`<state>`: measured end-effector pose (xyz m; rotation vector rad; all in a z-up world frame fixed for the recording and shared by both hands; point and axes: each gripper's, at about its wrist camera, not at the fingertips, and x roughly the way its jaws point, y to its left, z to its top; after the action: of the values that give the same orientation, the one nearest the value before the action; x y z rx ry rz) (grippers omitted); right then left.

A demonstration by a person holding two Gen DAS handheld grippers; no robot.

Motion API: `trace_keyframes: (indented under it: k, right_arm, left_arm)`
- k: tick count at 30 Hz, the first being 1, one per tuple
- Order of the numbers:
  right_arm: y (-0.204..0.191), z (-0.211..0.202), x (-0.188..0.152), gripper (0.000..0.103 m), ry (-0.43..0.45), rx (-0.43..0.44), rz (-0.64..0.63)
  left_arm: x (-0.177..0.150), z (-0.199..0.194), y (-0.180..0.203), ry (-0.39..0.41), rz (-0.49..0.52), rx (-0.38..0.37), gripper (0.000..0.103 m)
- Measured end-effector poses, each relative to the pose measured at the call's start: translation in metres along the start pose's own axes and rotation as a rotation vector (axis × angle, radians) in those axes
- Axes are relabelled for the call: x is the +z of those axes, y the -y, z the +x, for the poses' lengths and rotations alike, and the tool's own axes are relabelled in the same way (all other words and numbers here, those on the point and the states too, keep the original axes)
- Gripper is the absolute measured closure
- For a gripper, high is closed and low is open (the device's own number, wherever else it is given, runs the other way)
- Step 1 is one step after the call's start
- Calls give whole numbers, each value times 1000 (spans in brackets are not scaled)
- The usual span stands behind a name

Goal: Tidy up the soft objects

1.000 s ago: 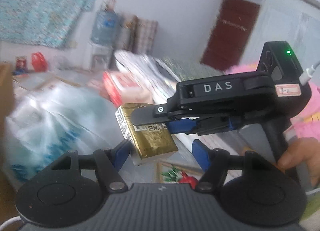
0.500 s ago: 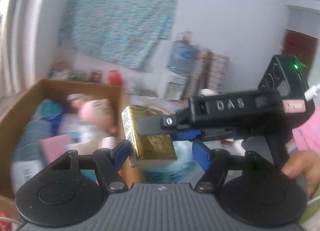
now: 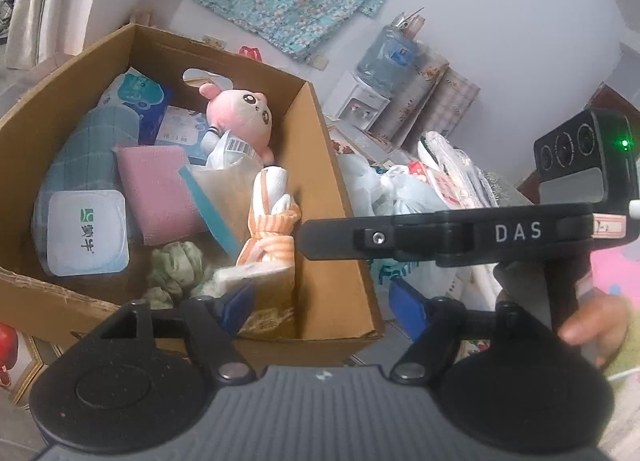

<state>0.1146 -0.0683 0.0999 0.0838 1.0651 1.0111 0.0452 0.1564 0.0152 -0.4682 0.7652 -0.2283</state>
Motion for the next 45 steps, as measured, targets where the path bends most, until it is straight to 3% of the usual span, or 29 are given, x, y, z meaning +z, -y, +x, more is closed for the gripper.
trace_keyframes:
  k: [8, 16, 20, 27, 29, 34, 39, 45]
  right_arm:
    - [11, -5, -3, 32, 60, 31, 48]
    - [49, -56, -41, 20, 347, 108, 218]
    - [57, -67, -76, 15, 458, 87, 267]
    - [29, -64, -125, 11, 513, -46, 238]
    - [17, -69, -134, 1, 543, -108, 197]
    - [-5, -77, -142, 1, 583, -255, 158]
    - [-24, -82, -146, 1, 574, -452, 117]
    - [-38, -88, -153, 1, 569, -573, 85]
  left_arm:
    - [-5, -16, -2, 43, 25, -2, 25]
    - [-18, -58, 3, 225, 77, 95, 7]
    - [-25, -73, 12, 287, 98, 173, 0]
    - [-41, -82, 28, 325, 137, 320, 0]
    - [-47, -81, 33, 318, 135, 361, 0]
    - [-55, -75, 37, 279, 125, 391, 0]
    - [-61, -69, 50, 276, 167, 513, 0]
    - [-60, -68, 56, 257, 187, 511, 0]
